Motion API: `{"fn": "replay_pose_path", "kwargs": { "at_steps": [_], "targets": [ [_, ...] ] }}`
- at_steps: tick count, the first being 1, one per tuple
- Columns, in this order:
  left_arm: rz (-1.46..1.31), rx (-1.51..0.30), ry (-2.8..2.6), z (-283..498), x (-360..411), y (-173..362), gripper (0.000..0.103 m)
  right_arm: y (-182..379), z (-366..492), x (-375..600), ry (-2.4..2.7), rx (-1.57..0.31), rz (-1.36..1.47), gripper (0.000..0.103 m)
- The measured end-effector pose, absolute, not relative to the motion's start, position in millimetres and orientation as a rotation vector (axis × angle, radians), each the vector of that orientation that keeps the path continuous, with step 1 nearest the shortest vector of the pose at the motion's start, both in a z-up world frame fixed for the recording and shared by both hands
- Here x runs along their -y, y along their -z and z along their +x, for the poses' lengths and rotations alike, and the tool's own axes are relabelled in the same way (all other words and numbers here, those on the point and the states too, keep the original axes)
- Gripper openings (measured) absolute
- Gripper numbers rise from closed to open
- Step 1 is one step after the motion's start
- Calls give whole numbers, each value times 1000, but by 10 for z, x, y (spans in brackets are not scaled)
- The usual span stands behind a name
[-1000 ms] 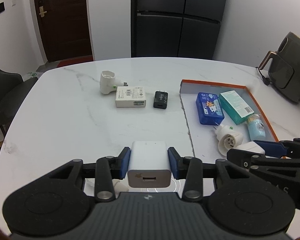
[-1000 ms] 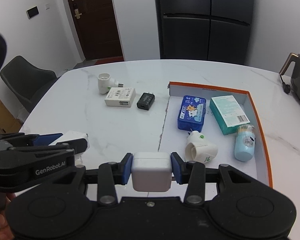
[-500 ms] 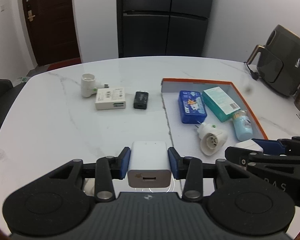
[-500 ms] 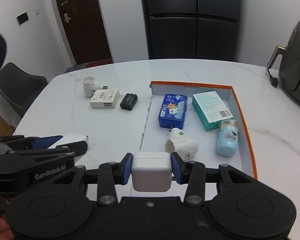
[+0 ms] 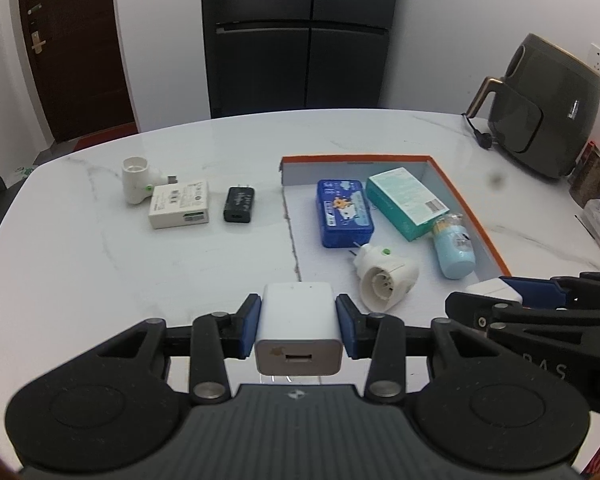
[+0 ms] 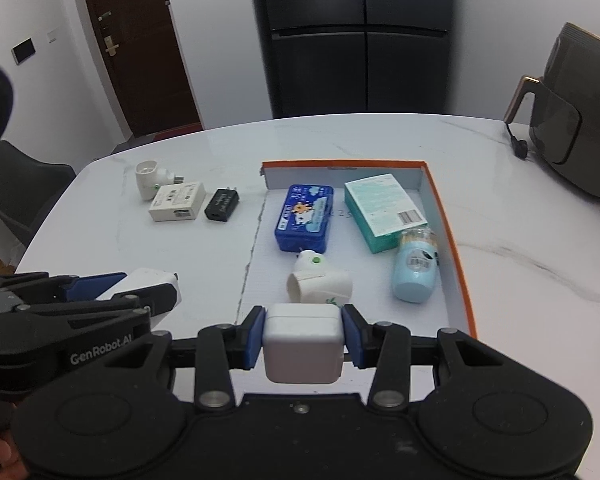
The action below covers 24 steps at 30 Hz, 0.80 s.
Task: Organize rigid objects
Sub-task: 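Carry both white chargers toward the tray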
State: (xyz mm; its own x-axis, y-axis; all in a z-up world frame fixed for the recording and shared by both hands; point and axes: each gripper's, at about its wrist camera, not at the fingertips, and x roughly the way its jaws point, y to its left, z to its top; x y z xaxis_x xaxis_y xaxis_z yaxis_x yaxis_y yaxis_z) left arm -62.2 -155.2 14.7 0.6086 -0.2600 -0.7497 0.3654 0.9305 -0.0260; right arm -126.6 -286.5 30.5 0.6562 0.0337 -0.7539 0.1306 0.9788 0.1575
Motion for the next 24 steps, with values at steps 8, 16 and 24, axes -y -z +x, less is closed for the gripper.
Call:
{"fn": "replay_pose_path", "kwargs": {
  "at_steps": [8,16,24],
  "targets": [
    [152,-841,394,-661,1748,-124,42,-297,-1318,3034,86,-853,220,51],
    [164,-841,420,-680,1897,-120,42,-292,-1366,3193,114,-851,235,51],
    [174,-844,438,-691,2045,-96,42,-279,-1381,3334,130,-851,245,51]
  ]
}}
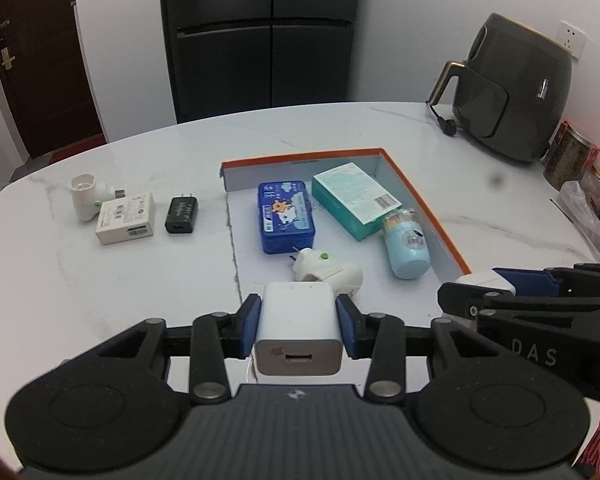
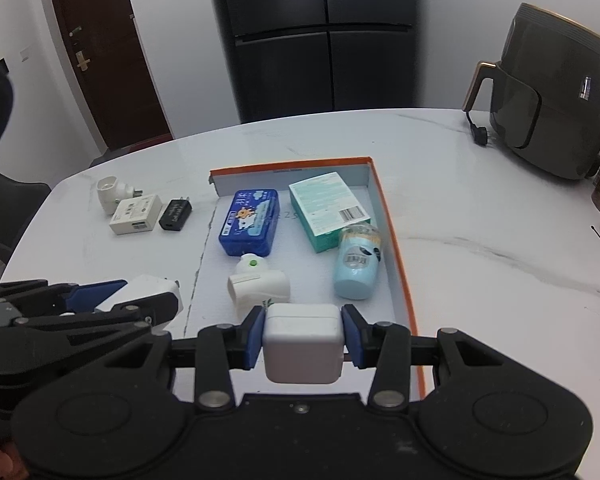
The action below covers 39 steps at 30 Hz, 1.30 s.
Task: Organize rigid objects
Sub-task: 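Carry both white chargers toward the tray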
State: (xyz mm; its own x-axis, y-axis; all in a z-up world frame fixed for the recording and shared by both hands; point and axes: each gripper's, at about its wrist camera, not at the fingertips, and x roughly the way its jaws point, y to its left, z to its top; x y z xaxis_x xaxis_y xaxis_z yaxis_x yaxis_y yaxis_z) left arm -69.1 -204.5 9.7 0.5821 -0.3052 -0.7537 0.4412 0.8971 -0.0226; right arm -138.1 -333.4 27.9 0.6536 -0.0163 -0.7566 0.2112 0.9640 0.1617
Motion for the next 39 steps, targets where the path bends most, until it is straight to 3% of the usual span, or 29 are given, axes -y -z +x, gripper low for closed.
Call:
{"fn": "replay_pose_path", "kwargs": {
  "at_steps": [39],
  "targets": [
    [183,-873,468,-411,2438,51,42,-134,-960,3752,155,-869,258,51]
  ]
}}
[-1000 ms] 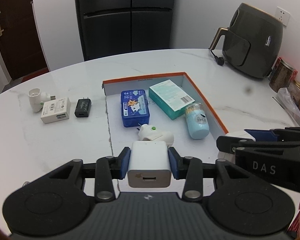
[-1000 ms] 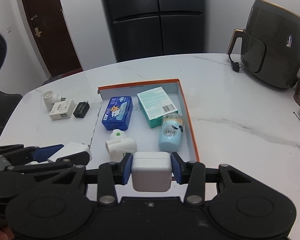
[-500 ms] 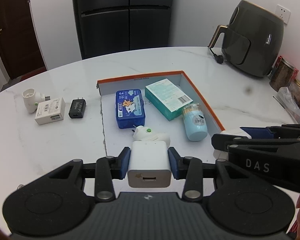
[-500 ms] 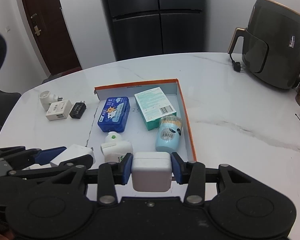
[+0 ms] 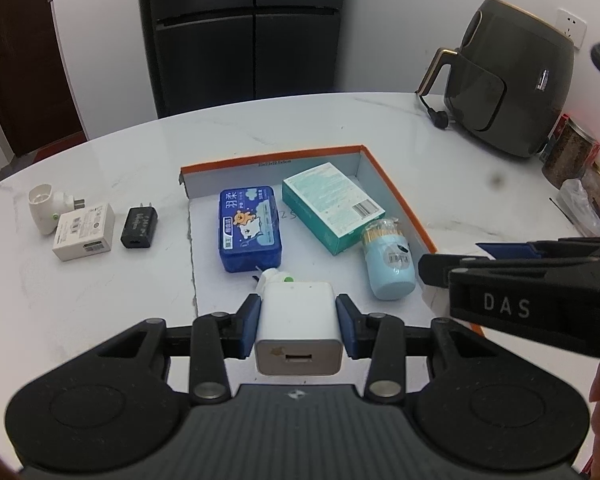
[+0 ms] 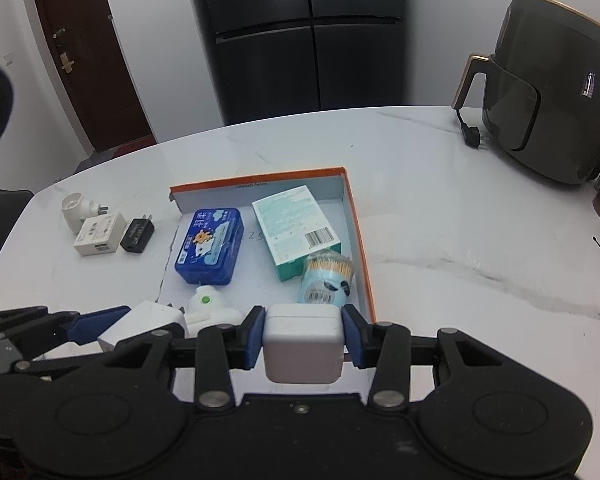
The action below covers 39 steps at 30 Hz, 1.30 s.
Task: Organize rigid objects
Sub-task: 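Carry both white chargers toward the tray, then lower both chargers into the tray and open both grippers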
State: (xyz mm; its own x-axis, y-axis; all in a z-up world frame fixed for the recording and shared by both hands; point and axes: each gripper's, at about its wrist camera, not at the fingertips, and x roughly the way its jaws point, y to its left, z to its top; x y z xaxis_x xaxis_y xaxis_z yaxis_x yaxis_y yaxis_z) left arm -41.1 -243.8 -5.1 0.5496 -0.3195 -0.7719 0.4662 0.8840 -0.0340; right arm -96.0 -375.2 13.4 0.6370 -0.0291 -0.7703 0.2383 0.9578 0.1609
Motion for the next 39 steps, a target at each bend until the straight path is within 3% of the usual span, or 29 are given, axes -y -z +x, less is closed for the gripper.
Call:
{"fn": "replay_pose_path", "kwargs": {
  "at_steps": [26,30,33,36,39],
  "targets": [
    [196,-870,527,82,2841,140,37,34,-304,4032,155,-902,286,51],
    [189,-869,527,88,2823,144,38,26,-255,4029,150,-897,275,55],
    [184,-868,516,91,2770,126,43,-3,-259,4003,161,-880,266,60],
    [175,-860,493,84,2675,86,59,-33,-284,3972,166,-863,273,67],
    [165,-855,464,72,2553,46,65,-75,-309,3912,170,-849,266,70]
  ]
}}
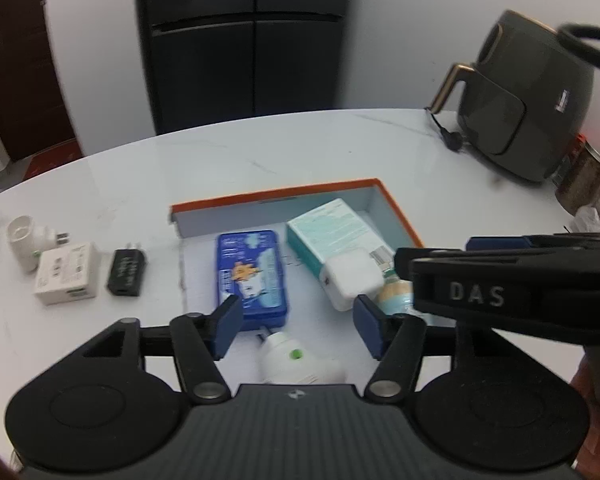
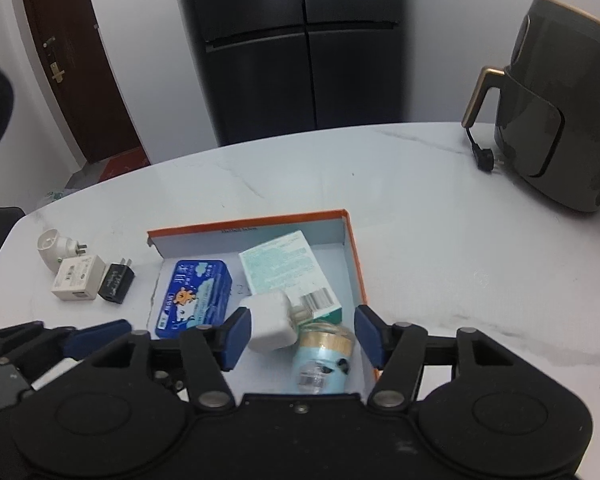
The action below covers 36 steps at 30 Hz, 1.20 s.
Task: Organize rigid objects
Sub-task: 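Lower both chargers into the tray and open both grippers, then withdraw both grippers toward the white boxed adapter and black charger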
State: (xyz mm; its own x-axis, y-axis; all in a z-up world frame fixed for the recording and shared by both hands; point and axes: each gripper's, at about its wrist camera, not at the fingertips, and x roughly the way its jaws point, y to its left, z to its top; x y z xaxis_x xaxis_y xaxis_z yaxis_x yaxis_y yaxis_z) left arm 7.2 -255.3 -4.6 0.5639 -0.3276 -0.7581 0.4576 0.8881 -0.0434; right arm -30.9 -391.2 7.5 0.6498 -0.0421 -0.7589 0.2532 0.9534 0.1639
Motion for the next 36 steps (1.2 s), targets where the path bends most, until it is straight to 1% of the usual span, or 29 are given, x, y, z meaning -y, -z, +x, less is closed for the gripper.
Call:
{"fn": "replay_pose_path", "kwargs": {
  "at_steps": [3,6,23,36],
  "targets": [
    [149,-849,426,51,2393,8,72,-125,-332,3819,173,-834,257,73],
    [140,-849,389,36,2208,-12,75,-156,-350,3699,159,-827,255,78],
    [76,-860,207,264,1120,-74,78,-133,-109,2761,55,-853,220,78],
    [73,-855,211,504,865,-63,79,-92,139,2364,43,-867,206,78]
  ]
}}
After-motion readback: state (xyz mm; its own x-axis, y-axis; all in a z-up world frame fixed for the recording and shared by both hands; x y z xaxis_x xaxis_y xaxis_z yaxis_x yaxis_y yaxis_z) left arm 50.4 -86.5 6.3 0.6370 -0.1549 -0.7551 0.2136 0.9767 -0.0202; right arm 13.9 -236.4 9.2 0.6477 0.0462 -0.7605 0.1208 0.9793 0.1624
